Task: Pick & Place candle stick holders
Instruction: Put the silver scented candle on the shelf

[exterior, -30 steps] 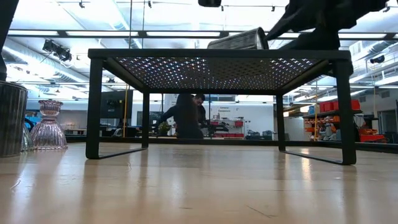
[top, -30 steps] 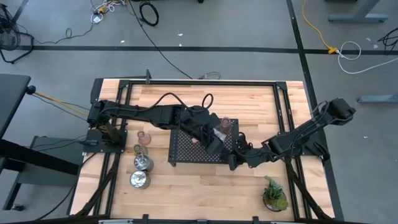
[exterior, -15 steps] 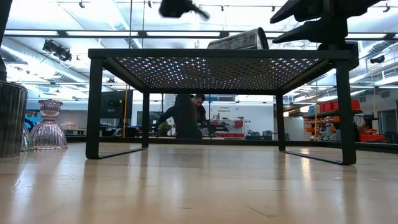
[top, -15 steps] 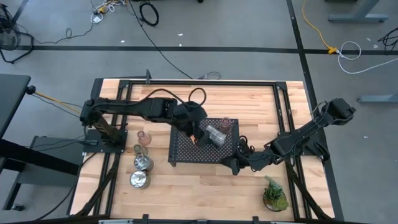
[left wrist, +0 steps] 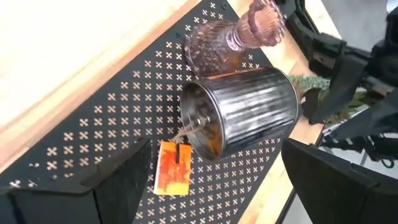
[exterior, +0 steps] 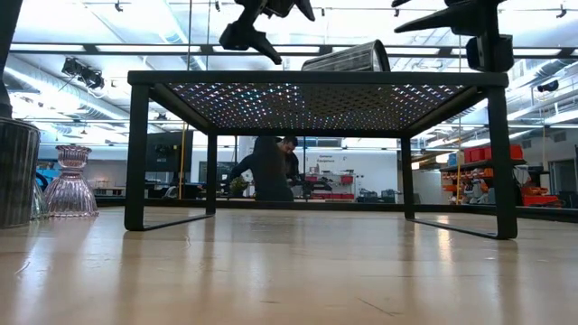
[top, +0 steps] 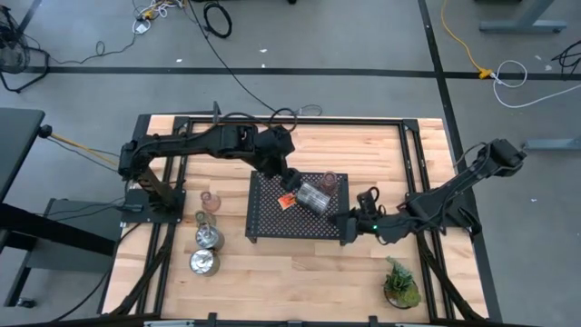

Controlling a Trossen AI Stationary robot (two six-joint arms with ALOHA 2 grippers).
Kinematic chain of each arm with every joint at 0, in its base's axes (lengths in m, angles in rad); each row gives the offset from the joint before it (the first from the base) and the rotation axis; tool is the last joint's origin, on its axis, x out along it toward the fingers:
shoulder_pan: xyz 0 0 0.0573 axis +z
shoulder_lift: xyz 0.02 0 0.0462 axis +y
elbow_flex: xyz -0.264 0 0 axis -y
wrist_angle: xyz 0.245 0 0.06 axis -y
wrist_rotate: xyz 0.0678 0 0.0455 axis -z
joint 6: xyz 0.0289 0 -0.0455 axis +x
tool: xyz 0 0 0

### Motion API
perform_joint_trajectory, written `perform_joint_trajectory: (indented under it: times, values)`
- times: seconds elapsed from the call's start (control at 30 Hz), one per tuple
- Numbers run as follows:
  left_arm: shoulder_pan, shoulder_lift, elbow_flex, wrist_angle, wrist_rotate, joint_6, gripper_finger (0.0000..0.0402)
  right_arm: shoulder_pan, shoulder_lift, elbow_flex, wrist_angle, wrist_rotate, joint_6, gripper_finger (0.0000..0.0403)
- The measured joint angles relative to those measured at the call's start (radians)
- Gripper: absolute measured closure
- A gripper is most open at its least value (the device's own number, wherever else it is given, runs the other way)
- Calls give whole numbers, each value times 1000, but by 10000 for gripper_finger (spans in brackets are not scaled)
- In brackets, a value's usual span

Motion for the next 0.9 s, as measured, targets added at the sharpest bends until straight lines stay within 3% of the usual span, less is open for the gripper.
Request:
perform_joint_trajectory:
  times: [0.27,0.9]
  values:
    - [1,8,0,8,5,16,40,-37,-18,0,15,18,-10,298]
    - [-4,79,0,94,84,-2,40,-98,-18,0,-39,-55,-10,298]
